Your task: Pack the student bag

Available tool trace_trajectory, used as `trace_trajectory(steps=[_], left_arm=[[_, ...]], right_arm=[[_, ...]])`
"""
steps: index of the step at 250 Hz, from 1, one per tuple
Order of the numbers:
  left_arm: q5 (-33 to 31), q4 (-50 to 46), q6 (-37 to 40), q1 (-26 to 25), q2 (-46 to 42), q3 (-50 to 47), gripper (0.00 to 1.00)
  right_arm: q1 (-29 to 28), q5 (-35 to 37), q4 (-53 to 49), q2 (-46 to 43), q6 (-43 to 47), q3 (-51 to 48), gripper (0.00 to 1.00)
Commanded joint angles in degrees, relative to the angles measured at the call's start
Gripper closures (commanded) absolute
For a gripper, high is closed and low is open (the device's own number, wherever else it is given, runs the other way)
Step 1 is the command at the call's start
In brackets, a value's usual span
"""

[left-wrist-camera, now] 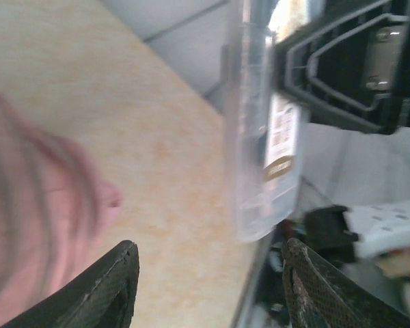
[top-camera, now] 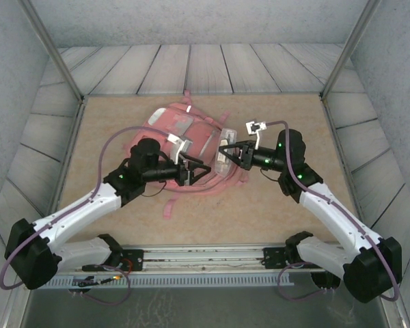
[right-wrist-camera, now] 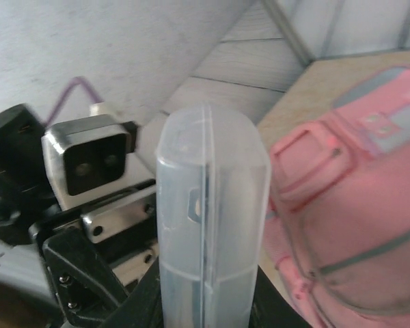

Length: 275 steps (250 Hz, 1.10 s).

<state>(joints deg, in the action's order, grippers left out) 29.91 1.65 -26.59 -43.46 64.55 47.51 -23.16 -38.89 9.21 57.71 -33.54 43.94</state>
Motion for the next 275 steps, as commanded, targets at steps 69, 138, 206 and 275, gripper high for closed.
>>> trace_trajectory(steps=[69,138,206,275], left_arm=[[-33.47,-22.71,16.59,-4.65,18.40,16.70,0.43],[-45.03,-34.67,14.24,-10.50,41.72,37.15,0.46],[-52.83,-40.18,10.42,-11.02,49.11,43.89,0.58],[-47.66,-38.32,10.73,-8.12,45.16,42.26,0.83]], right_arm=[[11.12,8.92,-20.46,2.10,0.48,-0.47,0.92],[12.02,10.10,-22.22,1.86,1.14,-3.04,0.92],[12.12,8.51,-19.73,2.66,1.00,-5.67,0.92],[12.15,5.46,-15.05,4.29,-0.27,-7.82,0.93]])
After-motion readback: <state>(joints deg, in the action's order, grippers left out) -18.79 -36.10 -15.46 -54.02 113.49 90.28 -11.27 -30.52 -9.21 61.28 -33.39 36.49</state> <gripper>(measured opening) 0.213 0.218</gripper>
